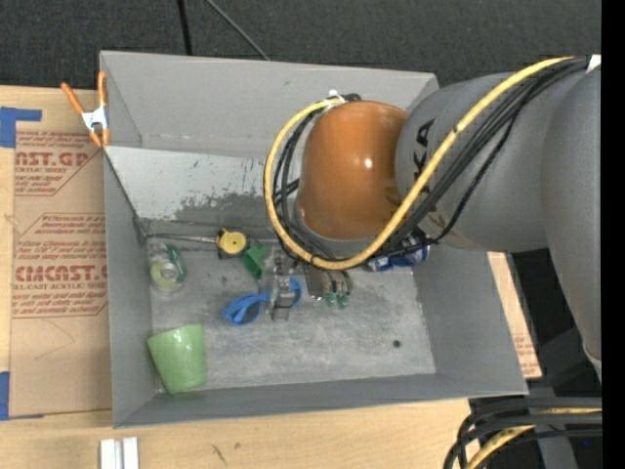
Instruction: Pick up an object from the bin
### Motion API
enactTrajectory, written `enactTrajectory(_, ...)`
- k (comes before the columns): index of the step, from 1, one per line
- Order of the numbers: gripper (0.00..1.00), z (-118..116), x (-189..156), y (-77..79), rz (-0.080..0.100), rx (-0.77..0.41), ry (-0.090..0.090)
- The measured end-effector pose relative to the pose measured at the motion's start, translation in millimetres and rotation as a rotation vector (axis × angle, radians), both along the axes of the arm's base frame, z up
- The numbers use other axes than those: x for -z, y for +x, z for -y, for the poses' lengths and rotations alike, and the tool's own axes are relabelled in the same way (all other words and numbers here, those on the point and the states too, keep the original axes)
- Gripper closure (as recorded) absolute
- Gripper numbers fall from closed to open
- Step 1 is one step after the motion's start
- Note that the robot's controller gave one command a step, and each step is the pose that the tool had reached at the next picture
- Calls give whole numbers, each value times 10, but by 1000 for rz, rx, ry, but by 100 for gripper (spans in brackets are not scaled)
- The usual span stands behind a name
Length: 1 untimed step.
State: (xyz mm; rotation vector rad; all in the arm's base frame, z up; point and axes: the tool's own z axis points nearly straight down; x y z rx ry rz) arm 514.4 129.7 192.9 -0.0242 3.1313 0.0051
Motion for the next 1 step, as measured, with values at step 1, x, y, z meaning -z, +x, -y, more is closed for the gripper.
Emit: enactTrajectory(1,100,-9,-619,-205,-3,-533,-6)
